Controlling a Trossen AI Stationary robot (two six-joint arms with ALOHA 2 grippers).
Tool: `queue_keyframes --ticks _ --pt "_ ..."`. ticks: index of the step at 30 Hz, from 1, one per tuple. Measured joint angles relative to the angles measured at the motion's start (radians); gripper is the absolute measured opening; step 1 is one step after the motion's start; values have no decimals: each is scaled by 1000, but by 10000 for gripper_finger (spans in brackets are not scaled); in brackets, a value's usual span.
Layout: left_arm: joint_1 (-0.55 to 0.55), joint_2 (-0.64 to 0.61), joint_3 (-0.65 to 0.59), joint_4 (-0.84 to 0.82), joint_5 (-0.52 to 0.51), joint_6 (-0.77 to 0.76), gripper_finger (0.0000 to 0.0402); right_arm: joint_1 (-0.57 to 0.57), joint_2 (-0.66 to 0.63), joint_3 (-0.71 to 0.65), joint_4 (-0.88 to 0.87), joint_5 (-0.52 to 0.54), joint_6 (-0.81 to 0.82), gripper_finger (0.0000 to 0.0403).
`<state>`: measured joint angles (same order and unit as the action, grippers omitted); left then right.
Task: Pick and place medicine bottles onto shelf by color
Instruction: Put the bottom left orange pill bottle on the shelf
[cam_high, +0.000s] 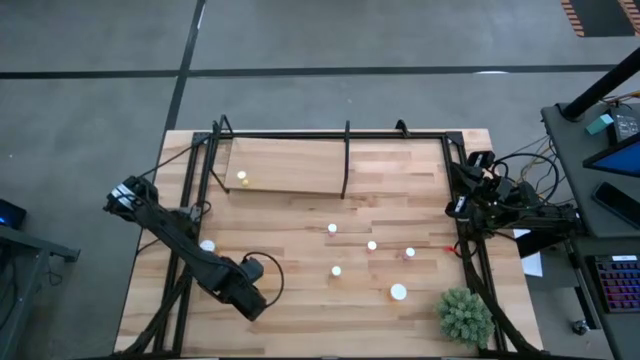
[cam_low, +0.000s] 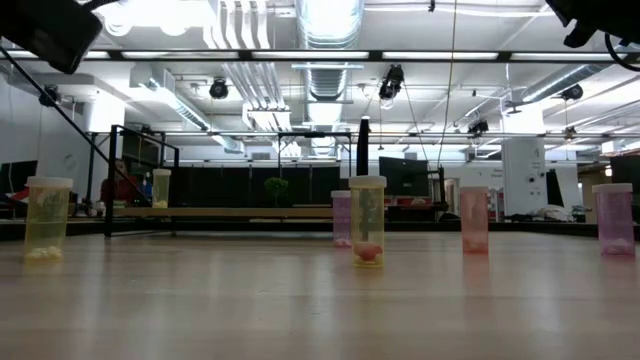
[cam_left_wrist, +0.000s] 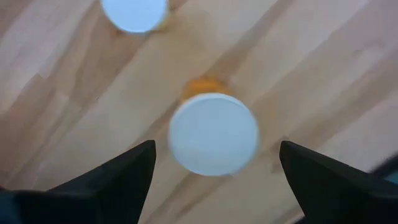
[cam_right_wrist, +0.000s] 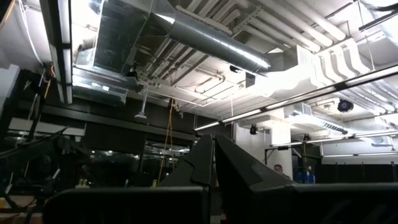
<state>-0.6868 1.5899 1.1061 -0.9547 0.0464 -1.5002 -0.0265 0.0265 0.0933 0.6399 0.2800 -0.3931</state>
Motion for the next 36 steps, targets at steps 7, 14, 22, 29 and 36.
queue_keyframes --ticks 7,14,22,29,36 --pt "0 13 0 -22 -30 18 322 0 0 0 -1 0 0 9" --pt "0 13 0 -12 -48 42 264 0 0 0 -1 0 0 9" --pt "0 13 0 -12 -47 45 193 0 0 0 -1 0 0 9" --pt "0 12 12 -6 -26 54 197 0 0 0 -1 0 0 9" --pt "5 -9 114 -4 49 132 199 0 0 0 -1 0 0 9"
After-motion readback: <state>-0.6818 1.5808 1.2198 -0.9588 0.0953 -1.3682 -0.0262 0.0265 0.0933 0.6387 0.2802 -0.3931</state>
